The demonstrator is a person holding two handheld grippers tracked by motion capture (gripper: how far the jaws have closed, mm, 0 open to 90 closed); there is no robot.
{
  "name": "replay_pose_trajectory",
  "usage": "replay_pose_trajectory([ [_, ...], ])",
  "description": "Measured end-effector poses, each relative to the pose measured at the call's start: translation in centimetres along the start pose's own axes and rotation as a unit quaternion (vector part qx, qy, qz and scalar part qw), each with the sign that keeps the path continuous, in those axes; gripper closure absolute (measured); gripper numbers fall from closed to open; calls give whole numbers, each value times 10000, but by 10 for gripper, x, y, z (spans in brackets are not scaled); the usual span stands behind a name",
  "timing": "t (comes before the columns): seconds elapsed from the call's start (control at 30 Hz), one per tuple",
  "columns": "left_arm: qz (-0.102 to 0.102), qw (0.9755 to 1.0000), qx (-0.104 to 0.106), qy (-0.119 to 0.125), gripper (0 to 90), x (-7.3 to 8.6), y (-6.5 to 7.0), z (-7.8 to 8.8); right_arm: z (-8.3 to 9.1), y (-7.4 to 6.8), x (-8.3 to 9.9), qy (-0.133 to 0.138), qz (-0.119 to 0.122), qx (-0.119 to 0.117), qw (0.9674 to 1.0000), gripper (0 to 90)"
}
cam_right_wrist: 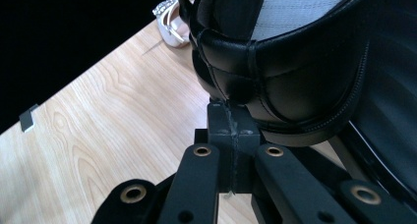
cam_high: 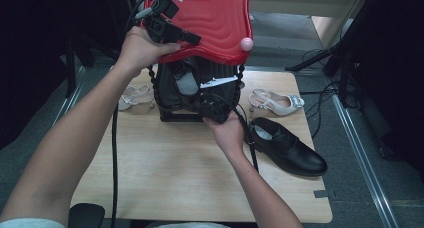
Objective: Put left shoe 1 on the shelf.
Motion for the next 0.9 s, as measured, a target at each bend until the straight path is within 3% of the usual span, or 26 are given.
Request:
replay_pose_trajectory([
  [0.8, -15, 10000, -68, -34, 900, -1, 1, -1, -26, -16, -25, 56, -129, -69, 9999, 900],
  [0.9, -20, 10000, -60, -17, 900, -1, 1, 0, -30, -17, -29, 11, -214, -169, 9996, 900],
])
Point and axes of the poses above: each handheld gripper's, and its own axes: z roughly backward along the jaws, x roughly out of its underside, y roughly to its right, the point moved 4 cm from there along -z, roughly forward along the jaws, and after that the axes turned 14 degrees about x, right-handed, at the moved point
